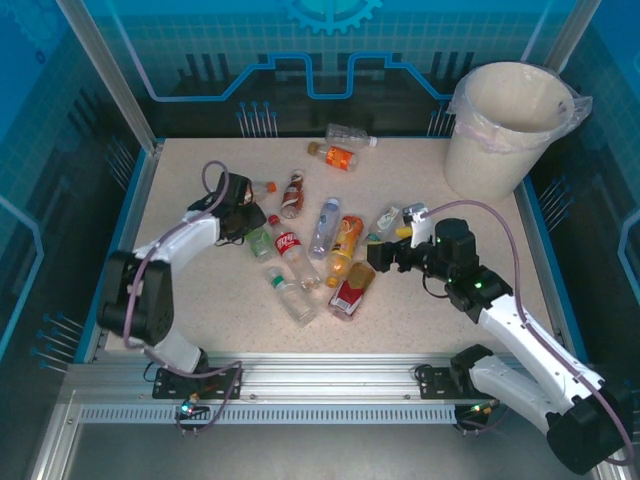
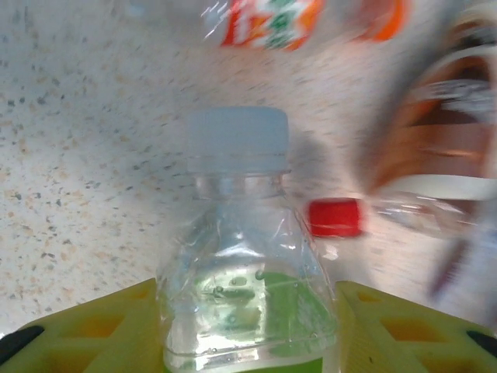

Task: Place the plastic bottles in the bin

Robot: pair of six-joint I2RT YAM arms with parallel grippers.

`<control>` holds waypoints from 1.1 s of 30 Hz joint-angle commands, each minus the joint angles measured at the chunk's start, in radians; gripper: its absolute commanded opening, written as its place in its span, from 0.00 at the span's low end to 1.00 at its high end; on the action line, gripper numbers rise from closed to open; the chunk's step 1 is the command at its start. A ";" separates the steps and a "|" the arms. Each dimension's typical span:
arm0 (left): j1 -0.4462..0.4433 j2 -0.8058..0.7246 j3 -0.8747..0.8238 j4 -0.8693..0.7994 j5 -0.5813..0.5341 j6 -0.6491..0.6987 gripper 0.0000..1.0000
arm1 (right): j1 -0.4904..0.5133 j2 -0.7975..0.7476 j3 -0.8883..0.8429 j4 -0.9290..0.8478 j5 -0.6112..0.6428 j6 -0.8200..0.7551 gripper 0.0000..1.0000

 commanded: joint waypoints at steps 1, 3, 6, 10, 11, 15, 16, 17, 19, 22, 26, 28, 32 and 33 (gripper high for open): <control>-0.053 -0.167 -0.023 0.134 0.084 0.004 0.52 | 0.023 0.032 -0.012 0.119 -0.063 0.079 1.00; -0.117 -0.223 -0.017 0.180 0.094 0.009 0.52 | 0.031 0.053 -0.005 0.149 -0.085 0.121 1.00; -0.233 -0.247 0.032 0.242 0.129 0.014 0.52 | 0.046 0.078 -0.012 0.233 -0.148 0.166 1.00; -0.370 -0.200 0.148 0.261 0.124 0.020 0.51 | 0.065 0.103 0.014 0.291 -0.226 0.174 1.00; -0.391 -0.189 0.165 0.269 0.120 0.021 0.51 | 0.070 0.104 0.016 0.310 -0.232 0.178 1.00; -0.439 -0.158 0.191 0.355 0.140 0.000 0.52 | 0.082 0.095 0.022 0.351 -0.172 0.207 1.00; -0.442 -0.151 0.191 0.377 0.158 -0.013 0.52 | 0.083 0.097 0.028 0.333 -0.142 0.215 1.00; -0.447 -0.147 0.193 0.390 0.166 -0.022 0.52 | 0.083 0.103 0.032 0.325 -0.129 0.216 1.00; -0.460 -0.138 0.205 0.396 0.157 -0.022 0.52 | 0.084 0.116 0.043 0.323 -0.139 0.226 1.00; -0.472 -0.123 0.222 0.398 0.154 -0.018 0.52 | 0.092 0.136 0.058 0.349 -0.161 0.236 1.00; -0.481 -0.107 0.229 0.418 0.154 -0.028 0.52 | 0.100 0.181 0.093 0.365 -0.124 0.237 0.99; -0.487 -0.098 0.231 0.431 0.156 -0.035 0.53 | 0.101 0.219 0.120 0.348 -0.108 0.237 0.94; -0.495 -0.074 0.240 0.437 0.157 -0.034 0.53 | 0.100 0.245 0.138 0.356 -0.105 0.251 0.78; -0.495 -0.069 0.238 0.441 0.158 -0.034 0.53 | 0.101 0.248 0.143 0.345 -0.108 0.248 0.74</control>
